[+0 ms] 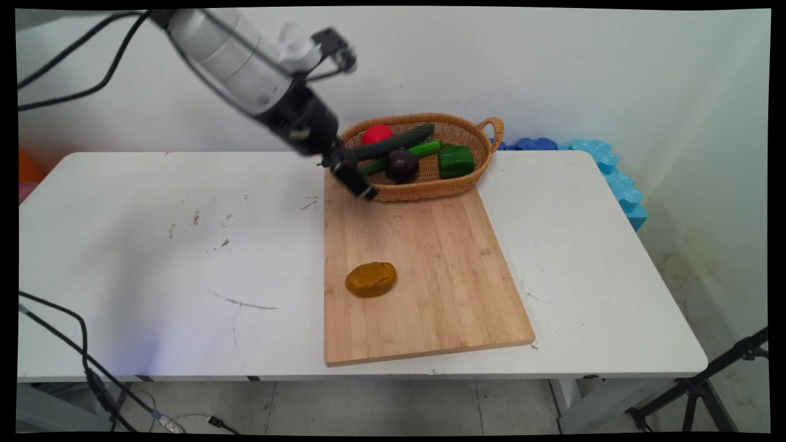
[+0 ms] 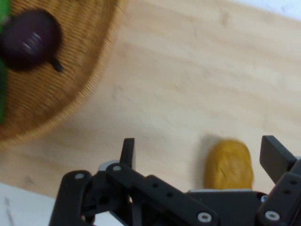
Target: Pick up the potato from the cutting board
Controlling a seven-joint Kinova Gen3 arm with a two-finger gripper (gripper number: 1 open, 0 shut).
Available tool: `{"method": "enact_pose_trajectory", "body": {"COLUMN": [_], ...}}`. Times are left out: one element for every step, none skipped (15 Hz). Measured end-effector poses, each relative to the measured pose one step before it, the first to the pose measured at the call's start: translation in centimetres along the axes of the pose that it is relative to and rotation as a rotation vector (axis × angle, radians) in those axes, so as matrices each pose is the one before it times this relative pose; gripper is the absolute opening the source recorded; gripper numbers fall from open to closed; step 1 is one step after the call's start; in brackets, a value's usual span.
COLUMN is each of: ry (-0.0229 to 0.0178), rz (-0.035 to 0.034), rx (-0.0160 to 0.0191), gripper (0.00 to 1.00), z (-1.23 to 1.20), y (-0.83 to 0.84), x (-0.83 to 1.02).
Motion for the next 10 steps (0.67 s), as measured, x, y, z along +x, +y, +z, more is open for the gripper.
{"method": "enact_pose_trajectory", "body": {"ry": [-0.00979, -0.00995, -0.00752, -0.01004, -0.01116, -0.01115, -0.00862, -0.00902, -0.00809, -0.00556], "rz": [0.01013, 0.01060, 0.00551, 0.00391, 0.00432, 0.00448, 0.00426, 0.00323, 0.00302, 0.00343], "rx": [-0.00759, -0.00790, -0.00428, -0.00719, -0.00707, -0.00546, -0.00256, -0.00102, -0.00067, 0.00104], "gripper": [1.00, 1.00, 1.00, 1.00, 1.00, 1.00, 1.00, 1.00, 1.00, 1.00], "z": [0.161, 0.370, 0.325, 0.594, 0.772, 0.861, 0.777, 0.984, 0.937, 0.825], "y": [0.379, 0.574, 0.375, 0.503, 0.569, 0.555, 0.393, 0.398, 0.365, 0.255], "x": [-0.758, -1.000, -0.621, -0.865, -0.838, -0.688, -0.459, -0.393, -0.296, -0.179]}}
